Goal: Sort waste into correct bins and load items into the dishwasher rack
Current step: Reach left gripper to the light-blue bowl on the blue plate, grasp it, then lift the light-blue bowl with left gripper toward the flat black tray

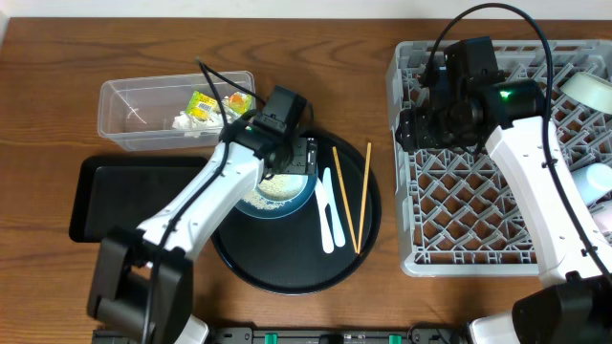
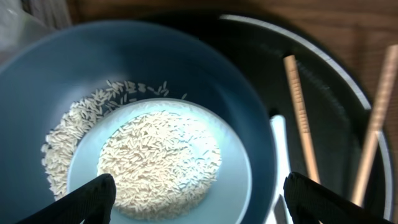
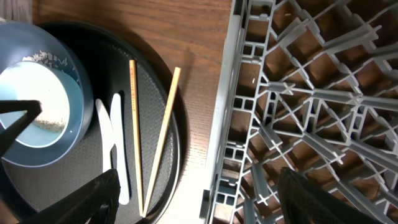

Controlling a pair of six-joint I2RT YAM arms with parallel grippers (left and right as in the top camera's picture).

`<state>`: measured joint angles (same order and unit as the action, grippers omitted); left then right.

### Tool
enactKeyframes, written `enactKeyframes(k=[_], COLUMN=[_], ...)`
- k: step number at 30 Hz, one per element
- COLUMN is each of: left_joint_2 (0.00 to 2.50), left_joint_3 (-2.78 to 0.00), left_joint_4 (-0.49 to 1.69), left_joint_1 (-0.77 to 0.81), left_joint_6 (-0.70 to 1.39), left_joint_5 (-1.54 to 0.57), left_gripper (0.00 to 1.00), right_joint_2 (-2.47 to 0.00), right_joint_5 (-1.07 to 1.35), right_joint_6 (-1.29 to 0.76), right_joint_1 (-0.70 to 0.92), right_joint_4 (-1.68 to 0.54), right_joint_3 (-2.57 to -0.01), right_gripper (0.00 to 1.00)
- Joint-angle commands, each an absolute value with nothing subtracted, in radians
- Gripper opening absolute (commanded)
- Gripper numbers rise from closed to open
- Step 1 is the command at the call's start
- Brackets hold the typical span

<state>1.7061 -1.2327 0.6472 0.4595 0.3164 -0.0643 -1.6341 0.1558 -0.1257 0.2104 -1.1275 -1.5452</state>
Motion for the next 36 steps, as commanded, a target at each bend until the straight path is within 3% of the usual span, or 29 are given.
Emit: enactKeyframes(k=[1,18,20,23,27,36], left_joint_2=[1.747,1.876,1.876,1.876,1.876,1.876], left_joint_3=[-1.23,-1.23,-1.23,-1.23,-1.23,-1.196], left_joint_4=[0.648,0.649,0.649,0.649,0.65,0.648], left_joint_1=[0.46,0.507,0.508,0.51,0.512,0.517], left_joint_6=[0.308,0.308,0.308,0.308,0.308,0.308], left_joint_5=[-0.059,-0.06,-0.06,-0.06,-0.06,-0.059], left_gripper=[0.88,0.86,0.82,0.66,0.53,0.41], right_joint_2=[-1.623,-1.623,-1.623,-1.623,-1.623,-1.623], right_joint_5=[0.145,0.119,0.112,0.108,0.108,0.108], right_joint_6=[-0.138,-0.134,-0.134,-0.133,-0.134,-0.134], right_joint_1=[0.216,0.216,0.216,0.216,0.216,0.216], right_joint_4=[-1.132,-1.143,-1.145,-1.145,-1.145,-1.146], right_joint_3=[-1.55,-1.55,-1.55,-1.55,-1.55,-1.55], right_gripper=[0.78,0.78,0.79,0.79,0.79,0.79])
